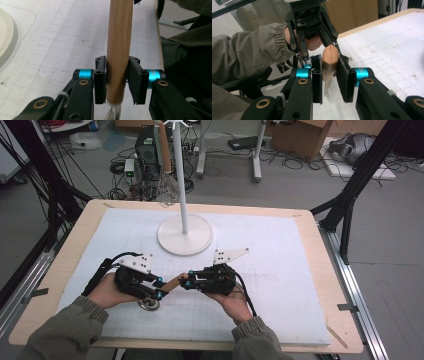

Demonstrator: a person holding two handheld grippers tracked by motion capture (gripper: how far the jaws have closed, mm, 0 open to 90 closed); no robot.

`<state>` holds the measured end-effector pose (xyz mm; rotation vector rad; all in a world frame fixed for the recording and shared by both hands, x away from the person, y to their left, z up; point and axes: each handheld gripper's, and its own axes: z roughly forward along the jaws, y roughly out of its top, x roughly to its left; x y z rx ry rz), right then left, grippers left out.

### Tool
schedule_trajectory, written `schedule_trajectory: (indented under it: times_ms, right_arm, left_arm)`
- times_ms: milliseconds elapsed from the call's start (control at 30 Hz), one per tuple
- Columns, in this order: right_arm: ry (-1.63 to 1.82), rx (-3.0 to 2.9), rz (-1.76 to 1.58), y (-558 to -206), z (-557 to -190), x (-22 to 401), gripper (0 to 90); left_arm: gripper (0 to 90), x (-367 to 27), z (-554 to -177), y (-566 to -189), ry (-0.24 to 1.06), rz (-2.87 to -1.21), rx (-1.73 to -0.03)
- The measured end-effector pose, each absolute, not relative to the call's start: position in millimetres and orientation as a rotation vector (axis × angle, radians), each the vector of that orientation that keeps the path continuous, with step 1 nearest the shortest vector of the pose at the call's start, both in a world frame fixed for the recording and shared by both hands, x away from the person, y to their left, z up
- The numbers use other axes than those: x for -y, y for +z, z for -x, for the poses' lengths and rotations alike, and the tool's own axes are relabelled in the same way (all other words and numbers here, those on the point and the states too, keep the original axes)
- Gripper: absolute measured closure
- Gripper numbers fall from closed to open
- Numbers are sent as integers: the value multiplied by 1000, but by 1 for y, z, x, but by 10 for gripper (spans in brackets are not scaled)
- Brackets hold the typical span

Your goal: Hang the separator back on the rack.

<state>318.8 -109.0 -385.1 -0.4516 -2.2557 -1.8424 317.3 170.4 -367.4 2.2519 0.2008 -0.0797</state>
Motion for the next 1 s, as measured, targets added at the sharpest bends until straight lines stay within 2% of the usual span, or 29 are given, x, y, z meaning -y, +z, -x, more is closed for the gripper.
schedule_trajectory:
  times_ms: [267,300,633,800,1000]
  right_arm:
    - [-1922,2241,383,-374,-314,112,743]
    - [-1933,2245,383,-372,-313,113,689]
    - [-1983,2309,507,-361,-306,140,434]
    - [-2022,2355,632,-358,-302,171,354]
    - [-2040,2427,762,-359,-296,205,297]
  left_arm:
    - [715,-164,-315,-358,-92,-2205,-160]
    - [715,-164,-315,-357,-87,-2196,-164]
    - [715,-166,-317,-346,-44,-2080,-204]
    - [715,-168,-319,-342,-27,-2040,-226]
    - [715,-166,-322,-339,-2,-2009,-248]
